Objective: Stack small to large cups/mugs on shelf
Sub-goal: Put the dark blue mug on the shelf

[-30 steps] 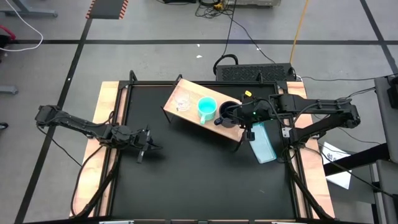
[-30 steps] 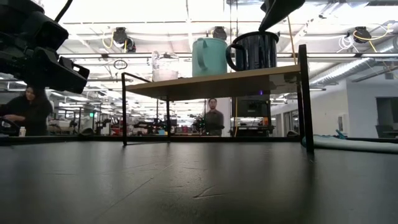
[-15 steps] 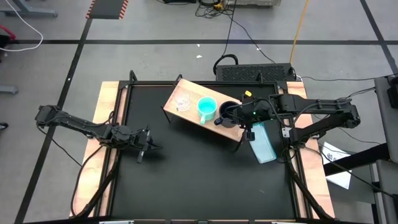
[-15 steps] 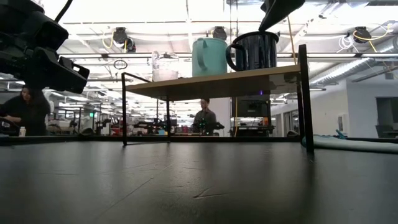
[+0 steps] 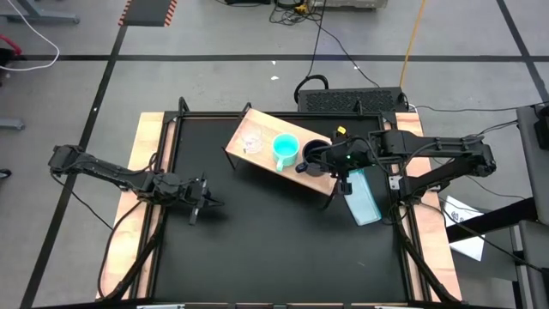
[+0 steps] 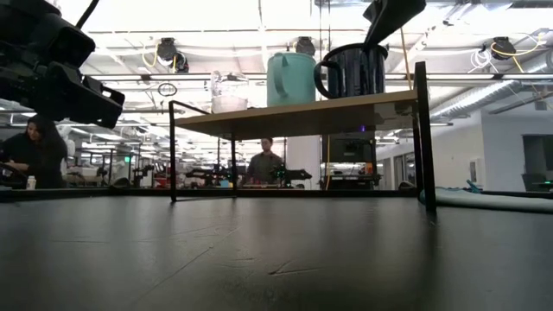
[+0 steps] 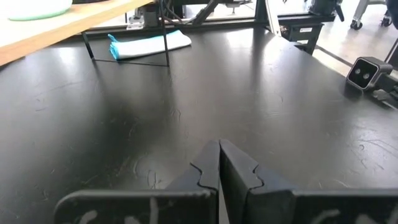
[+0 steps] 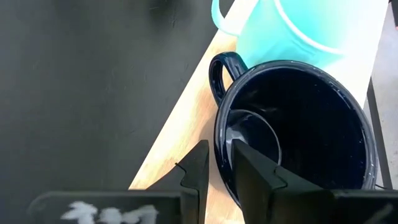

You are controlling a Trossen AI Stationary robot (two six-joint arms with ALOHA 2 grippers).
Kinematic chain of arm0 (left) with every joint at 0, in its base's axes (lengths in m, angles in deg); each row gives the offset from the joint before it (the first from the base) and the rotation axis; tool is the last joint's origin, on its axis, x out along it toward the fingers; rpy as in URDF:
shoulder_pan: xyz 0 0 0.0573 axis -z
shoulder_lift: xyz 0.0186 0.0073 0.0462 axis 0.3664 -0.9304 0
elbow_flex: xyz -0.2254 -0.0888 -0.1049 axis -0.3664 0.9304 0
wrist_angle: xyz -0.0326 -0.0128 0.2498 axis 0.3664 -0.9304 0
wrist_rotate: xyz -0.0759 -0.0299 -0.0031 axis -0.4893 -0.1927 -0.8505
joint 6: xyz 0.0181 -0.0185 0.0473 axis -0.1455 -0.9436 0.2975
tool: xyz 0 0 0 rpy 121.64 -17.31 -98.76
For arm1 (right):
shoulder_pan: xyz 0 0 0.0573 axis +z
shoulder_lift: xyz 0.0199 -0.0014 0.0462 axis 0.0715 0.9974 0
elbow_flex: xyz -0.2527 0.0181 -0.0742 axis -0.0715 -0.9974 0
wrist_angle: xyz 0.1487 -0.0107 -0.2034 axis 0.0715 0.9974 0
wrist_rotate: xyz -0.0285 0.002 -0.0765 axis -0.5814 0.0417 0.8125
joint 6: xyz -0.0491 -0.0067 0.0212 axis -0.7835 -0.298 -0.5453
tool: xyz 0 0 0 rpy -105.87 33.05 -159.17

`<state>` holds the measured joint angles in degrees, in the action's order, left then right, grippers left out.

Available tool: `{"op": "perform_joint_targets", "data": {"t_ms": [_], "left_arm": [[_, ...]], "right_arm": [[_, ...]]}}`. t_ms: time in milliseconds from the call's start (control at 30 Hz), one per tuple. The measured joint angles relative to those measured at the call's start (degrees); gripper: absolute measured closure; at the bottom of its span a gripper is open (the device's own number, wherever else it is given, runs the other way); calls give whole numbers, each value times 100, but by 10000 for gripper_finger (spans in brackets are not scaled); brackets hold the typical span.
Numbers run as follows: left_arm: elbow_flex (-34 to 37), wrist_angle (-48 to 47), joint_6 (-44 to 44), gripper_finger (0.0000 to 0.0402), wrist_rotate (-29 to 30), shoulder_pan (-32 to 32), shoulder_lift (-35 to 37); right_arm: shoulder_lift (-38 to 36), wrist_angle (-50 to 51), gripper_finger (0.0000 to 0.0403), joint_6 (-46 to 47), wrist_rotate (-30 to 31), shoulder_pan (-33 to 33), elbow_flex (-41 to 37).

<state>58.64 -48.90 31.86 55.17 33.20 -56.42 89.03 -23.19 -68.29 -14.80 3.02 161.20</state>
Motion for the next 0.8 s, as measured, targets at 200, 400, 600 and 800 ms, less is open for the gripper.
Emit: {"op": "perform_joint_targets", "data": {"t_ms": [200,400,600,800], "left_arm": [[0,10,2,394,-2,1,1],[0,12,10,394,-4,2,1],[0,16,26,394,-4,0,0],[0,15,26,394,-4,1,1]], "right_arm": [[116,4,342,-111,2,-2,-1],[165,-20,364,-192,3,-4,-1],[166,-24,389,-327,13,-4,-1],[166,-19,389,-327,10,-7,-1]]}}
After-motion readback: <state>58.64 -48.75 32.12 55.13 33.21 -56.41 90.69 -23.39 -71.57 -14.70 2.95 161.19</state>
